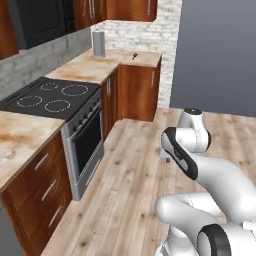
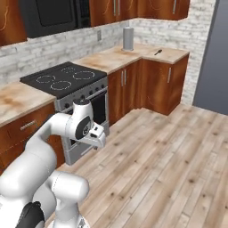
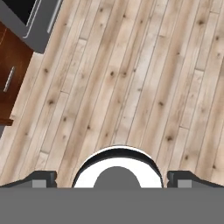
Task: Take the fork and place it on the left side of the plate. Then take the spoon and place it on the right side of the plate. Make sure they're directly next to the plate.
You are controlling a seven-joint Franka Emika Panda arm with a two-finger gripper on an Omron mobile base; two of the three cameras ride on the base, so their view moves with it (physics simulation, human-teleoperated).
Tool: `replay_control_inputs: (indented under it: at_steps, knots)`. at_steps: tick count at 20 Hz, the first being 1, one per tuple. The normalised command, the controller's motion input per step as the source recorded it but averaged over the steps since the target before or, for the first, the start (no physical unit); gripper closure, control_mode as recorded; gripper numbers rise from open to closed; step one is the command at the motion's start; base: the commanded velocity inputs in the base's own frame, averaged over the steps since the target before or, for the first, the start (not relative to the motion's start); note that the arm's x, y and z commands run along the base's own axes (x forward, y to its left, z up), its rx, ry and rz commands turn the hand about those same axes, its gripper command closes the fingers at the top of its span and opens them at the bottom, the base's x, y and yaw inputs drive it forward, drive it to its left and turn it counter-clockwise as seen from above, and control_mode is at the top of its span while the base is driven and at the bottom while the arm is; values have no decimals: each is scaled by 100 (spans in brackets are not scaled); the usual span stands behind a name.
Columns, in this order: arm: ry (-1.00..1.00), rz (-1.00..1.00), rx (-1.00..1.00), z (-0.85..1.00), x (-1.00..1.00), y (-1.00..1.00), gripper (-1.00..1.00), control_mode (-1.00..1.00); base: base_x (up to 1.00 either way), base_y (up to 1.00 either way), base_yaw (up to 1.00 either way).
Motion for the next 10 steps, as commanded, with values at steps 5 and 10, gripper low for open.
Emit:
replay_control_inputs:
  at_steps: [5, 10]
  knots:
    - [0, 0, 0, 0, 0, 0, -100, 100, 93, -14, 0]
    - [0, 0, 0, 0, 0, 0, -100, 100, 93, -19, 0]
